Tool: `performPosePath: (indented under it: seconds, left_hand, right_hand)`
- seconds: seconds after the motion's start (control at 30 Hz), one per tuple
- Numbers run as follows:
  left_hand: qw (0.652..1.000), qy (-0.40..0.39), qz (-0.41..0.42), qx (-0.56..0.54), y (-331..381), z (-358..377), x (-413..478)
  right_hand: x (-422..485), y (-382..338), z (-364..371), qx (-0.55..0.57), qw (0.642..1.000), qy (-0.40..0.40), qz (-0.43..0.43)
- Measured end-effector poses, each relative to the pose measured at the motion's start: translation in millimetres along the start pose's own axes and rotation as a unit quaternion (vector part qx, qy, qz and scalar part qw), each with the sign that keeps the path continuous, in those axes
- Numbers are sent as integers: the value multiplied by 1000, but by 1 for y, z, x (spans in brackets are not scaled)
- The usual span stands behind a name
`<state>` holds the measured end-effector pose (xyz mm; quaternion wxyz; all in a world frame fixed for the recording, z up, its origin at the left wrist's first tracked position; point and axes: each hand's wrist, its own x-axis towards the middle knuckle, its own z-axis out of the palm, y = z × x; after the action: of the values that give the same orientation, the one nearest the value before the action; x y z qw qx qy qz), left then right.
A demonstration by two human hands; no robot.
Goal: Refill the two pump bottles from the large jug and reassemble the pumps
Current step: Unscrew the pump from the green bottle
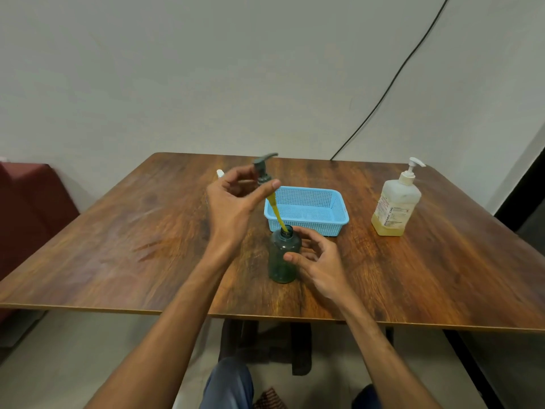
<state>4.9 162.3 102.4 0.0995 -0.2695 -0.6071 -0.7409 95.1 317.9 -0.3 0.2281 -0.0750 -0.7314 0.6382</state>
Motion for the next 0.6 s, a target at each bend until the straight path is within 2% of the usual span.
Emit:
performPosePath:
  seconds: [0.13,0.27,0.47,0.6]
  left_hand:
    - [998,43,25,-35,23,-13,5]
    - [996,71,58,9,23,-34,-6]
    - [992,76,40,90,-35,-49,-48]
    - [988,79,-10,131,-82,-56,-68]
  right_hand:
    - [0,0,-1,-2,1000,0,-5]
    - [0,0,-1,-8,1000,-2,-5]
    - [-1,1,0,-11,1000,2,-10]
    - [-1,1,2,-13,1000,3,-11]
